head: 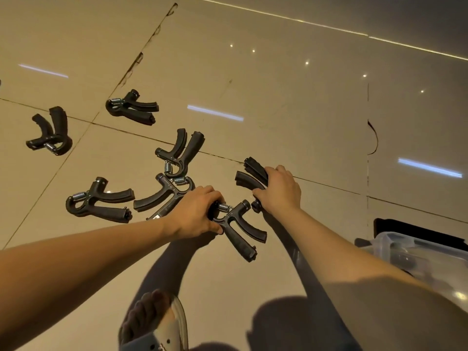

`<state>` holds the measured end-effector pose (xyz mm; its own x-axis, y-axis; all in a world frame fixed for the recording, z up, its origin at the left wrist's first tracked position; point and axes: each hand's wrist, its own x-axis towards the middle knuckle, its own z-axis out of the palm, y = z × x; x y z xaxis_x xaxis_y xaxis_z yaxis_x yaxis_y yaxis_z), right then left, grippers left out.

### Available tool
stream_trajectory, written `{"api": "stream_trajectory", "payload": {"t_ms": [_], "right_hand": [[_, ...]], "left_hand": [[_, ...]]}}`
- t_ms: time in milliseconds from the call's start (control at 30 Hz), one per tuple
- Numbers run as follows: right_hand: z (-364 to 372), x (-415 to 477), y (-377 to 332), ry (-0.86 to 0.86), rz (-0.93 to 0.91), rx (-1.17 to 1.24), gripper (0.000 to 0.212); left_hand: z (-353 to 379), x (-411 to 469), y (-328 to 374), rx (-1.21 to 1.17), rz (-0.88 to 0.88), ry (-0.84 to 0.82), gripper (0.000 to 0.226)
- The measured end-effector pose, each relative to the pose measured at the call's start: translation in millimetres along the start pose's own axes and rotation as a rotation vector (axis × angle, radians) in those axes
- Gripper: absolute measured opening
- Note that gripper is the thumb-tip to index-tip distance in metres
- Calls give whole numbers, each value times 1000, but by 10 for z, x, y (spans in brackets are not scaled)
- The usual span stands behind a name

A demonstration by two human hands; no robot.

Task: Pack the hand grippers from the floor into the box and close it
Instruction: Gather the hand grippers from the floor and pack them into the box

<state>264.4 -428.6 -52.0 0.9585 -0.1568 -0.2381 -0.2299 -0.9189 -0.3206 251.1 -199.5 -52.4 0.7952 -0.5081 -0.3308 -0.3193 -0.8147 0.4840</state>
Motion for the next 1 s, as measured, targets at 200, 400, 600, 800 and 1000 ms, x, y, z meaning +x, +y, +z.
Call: {"api": "stream_trajectory", "payload": {"t_ms": [200, 400, 600, 800, 1000], "right_hand": [[-328, -190, -38, 57, 17, 156, 44], [-728, -606, 67, 113, 4, 249, 53], [-1118, -1041, 249, 171, -49, 313, 51], [-1652, -1495, 457, 243, -125, 399, 56], [-2001, -1976, 816, 296, -130, 476, 66]], "left_hand": [[-172, -106, 210, -362, -114, 22, 53], [-274, -228, 558, -599, -184, 74, 38], [-485, -469, 945, -717, -166, 125, 34], [-902, -802, 1527, -765, -72, 165, 31], [-778, -1171, 2310, -845, -9, 157, 32]]}}
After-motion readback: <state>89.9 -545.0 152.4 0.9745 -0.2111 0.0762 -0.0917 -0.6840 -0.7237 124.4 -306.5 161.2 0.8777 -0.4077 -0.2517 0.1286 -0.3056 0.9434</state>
